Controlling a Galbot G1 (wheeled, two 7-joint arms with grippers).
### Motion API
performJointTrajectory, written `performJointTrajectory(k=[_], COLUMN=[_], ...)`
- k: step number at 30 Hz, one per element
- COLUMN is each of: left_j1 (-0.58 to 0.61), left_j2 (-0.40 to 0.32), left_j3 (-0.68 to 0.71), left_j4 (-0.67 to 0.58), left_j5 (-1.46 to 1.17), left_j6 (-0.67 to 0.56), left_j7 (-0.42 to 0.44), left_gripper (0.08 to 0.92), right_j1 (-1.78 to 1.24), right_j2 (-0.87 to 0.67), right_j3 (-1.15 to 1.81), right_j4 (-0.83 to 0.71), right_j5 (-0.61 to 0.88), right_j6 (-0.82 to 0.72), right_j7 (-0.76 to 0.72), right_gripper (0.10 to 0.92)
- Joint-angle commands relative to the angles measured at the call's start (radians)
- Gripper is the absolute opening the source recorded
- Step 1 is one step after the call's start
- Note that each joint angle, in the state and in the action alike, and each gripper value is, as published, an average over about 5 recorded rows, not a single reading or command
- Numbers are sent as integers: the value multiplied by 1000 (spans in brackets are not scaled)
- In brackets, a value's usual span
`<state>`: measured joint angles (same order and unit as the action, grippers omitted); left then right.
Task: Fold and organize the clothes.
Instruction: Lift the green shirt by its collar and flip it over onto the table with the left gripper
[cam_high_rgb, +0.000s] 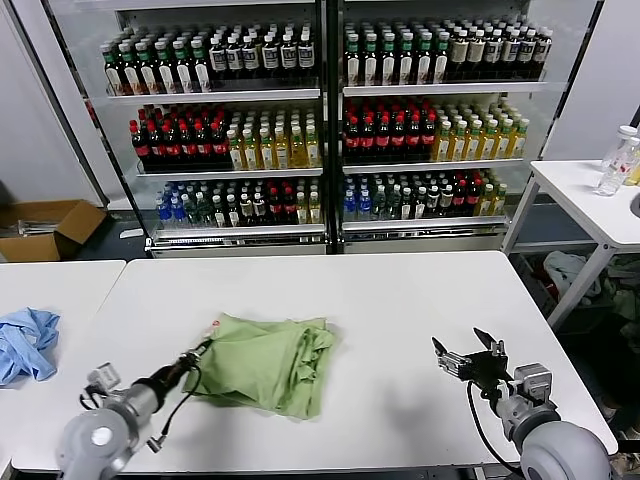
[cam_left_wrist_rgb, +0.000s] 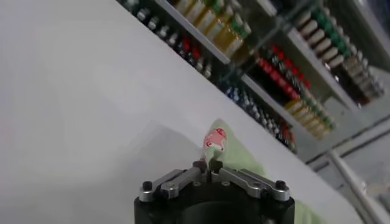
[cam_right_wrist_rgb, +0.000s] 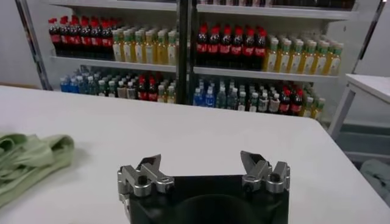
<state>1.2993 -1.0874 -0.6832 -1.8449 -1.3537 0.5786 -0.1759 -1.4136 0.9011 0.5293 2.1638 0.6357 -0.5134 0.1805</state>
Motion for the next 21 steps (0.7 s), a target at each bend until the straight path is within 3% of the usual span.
performJointTrajectory(k=[1, 6, 10, 14, 21], left_j1=[23, 23, 23, 10, -111], left_j2=[154, 264, 256, 143, -123], left_j3=[-395, -540, -489, -221, 239], left_j4=[27, -19, -167, -307, -270], left_j5=[-234, -228, -191, -1, 365], left_j6=[1, 0, -1, -7, -8], left_j7=[-27, -89, -157, -191, -250], left_gripper=[86, 86, 86, 86, 86], right_j1=[9, 28, 27, 11, 6], right_j2=[-2, 7, 18, 17, 10], right_j3=[2, -15, -27, -21, -13], right_j4=[-4, -4, 15, 29, 42], right_j5=[8, 11, 4, -7, -20], right_j6=[7, 12, 8, 10, 19], right_j7=[-2, -2, 1, -2, -6], right_gripper=[823, 823, 823, 823, 823])
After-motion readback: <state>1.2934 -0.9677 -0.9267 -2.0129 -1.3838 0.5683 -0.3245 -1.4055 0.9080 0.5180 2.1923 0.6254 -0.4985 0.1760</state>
